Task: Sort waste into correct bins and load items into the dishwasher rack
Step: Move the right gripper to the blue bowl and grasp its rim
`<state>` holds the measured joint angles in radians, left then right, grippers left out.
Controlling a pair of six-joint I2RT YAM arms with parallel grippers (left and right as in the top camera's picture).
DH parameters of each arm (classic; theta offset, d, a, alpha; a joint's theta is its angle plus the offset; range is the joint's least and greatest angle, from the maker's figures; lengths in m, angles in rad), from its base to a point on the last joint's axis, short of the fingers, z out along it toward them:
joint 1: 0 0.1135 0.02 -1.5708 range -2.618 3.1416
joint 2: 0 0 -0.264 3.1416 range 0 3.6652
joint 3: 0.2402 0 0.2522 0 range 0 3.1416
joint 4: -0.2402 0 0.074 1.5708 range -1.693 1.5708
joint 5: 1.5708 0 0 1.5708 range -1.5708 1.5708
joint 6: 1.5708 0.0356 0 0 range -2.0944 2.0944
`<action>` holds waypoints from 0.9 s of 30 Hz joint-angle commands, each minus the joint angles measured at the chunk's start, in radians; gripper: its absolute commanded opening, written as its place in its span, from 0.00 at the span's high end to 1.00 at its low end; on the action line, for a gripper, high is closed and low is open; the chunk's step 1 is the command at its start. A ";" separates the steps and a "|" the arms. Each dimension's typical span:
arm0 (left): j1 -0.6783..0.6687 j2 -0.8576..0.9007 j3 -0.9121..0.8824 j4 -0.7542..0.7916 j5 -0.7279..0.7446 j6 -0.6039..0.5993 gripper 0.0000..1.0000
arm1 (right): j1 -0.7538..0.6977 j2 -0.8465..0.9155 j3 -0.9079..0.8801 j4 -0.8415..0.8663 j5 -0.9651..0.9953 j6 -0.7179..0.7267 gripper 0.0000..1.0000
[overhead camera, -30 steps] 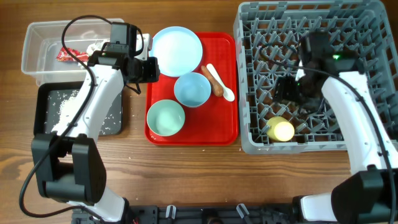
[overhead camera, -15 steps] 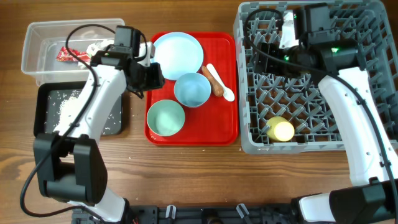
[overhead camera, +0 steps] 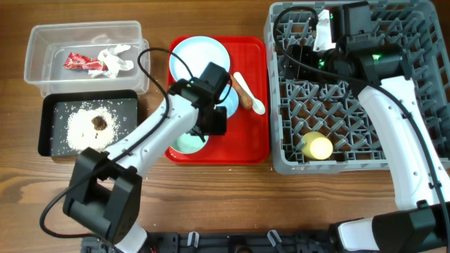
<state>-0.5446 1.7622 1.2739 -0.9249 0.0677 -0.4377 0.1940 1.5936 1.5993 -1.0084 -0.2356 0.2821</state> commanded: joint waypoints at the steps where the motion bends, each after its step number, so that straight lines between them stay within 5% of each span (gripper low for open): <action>1: -0.001 -0.017 -0.019 0.005 -0.078 -0.023 0.58 | 0.004 0.006 0.018 -0.002 -0.002 -0.018 0.19; 12: 0.041 -0.051 0.040 0.038 -0.108 -0.016 0.58 | 0.129 0.064 0.015 0.054 -0.009 0.042 0.19; 17: 0.212 -0.122 0.050 0.039 -0.182 -0.015 0.51 | 0.220 0.178 0.016 0.096 -0.010 0.140 0.20; 19: 0.314 -0.124 0.050 0.047 -0.182 -0.015 0.49 | 0.245 0.221 0.015 0.090 -0.010 0.148 0.30; 23: 0.482 -0.124 0.050 0.089 -0.182 -0.015 0.33 | 0.286 0.304 0.015 0.086 0.021 0.175 0.41; 25: 0.530 -0.124 0.050 0.092 -0.182 -0.016 0.02 | 0.300 0.354 0.015 0.093 0.024 0.201 0.43; 27: 0.565 -0.124 0.050 0.092 -0.182 -0.016 0.00 | 0.311 0.407 0.015 0.092 0.022 0.231 0.44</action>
<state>-0.0181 1.6566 1.3087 -0.8360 -0.1062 -0.4557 0.4908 1.9278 1.5997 -0.9176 -0.2283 0.4618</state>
